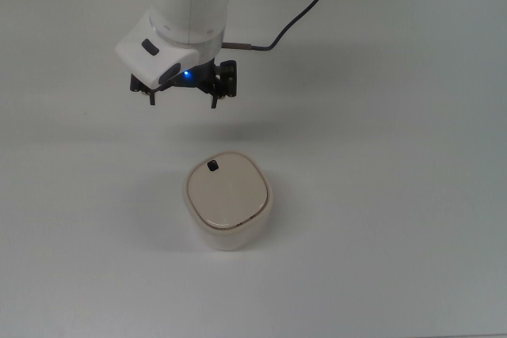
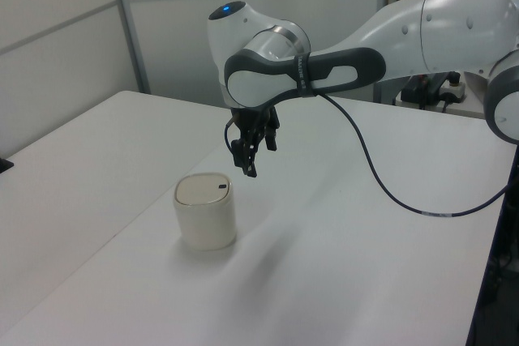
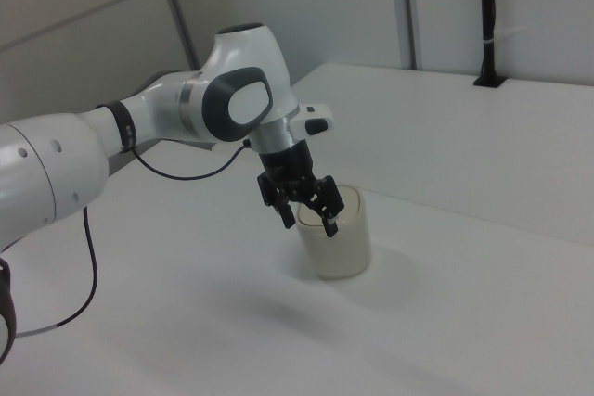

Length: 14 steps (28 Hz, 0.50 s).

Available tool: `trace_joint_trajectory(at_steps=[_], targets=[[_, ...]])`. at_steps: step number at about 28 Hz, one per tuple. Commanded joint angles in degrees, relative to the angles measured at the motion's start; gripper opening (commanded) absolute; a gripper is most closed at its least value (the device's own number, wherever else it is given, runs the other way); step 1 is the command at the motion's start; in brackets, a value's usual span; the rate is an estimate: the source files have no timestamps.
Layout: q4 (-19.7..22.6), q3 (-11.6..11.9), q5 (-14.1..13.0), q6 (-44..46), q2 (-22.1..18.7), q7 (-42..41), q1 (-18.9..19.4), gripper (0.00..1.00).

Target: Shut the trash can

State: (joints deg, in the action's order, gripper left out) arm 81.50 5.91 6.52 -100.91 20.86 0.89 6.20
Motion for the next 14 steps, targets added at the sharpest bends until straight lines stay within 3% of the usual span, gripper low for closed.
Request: trace_joint_trajectory(at_steps=[1, 14], targets=[[0.33, -0.2, 0.51, 1.16, -0.83, -0.89, 0.04, 1.0], [0.33, -0.2, 0.43, 1.16, -0.83, -0.81, 0.31, 1.0]])
